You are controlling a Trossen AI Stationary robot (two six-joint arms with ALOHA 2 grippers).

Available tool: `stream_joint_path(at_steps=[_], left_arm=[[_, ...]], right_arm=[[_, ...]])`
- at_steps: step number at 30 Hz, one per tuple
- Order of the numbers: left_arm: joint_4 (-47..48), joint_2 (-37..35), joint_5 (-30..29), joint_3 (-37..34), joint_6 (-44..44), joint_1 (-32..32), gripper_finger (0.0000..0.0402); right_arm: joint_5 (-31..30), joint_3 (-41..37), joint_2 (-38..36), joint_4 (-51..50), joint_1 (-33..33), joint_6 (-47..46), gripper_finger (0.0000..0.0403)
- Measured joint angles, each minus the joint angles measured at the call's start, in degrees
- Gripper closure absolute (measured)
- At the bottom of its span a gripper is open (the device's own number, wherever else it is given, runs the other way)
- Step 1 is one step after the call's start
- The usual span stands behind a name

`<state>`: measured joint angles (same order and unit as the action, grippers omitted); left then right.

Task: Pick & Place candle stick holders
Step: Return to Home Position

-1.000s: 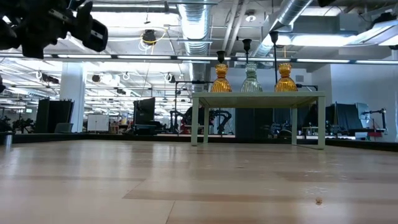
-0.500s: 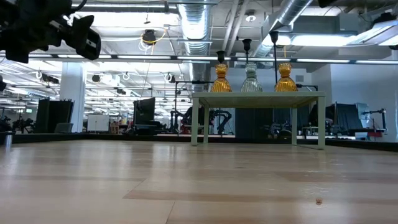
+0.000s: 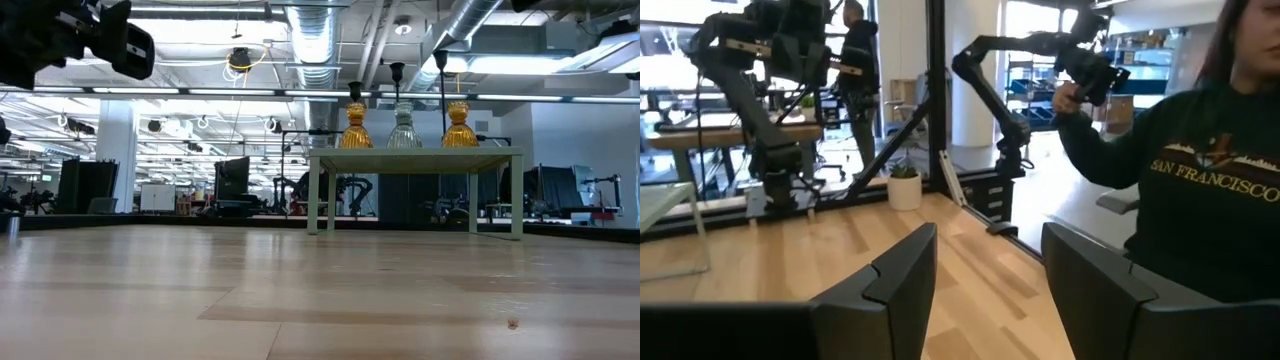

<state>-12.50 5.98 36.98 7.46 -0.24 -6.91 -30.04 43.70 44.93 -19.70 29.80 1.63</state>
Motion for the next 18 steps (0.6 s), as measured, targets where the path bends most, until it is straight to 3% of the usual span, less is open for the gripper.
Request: stream_joint_path(at_steps=[4,7,18], left_arm=[[8.37,-5.55,-1.42,2.19,-0.06,-0.56,0.0220],[12.10,-5.89,-3.36,3.16,-0.03,-0.55,0.0220],[13.45,-5.95,-12.71,2.01,4.49,-0.54,0.0220]], right_arm=[[0.00,0.00,0.01,0.00,0.00,-0.15,0.0403],[0.00,0.00,0.02,0.00,0.00,-0.15,0.0403],[0.02,0.04,0.00,-0.02,0.09,-0.15,0.0403]])
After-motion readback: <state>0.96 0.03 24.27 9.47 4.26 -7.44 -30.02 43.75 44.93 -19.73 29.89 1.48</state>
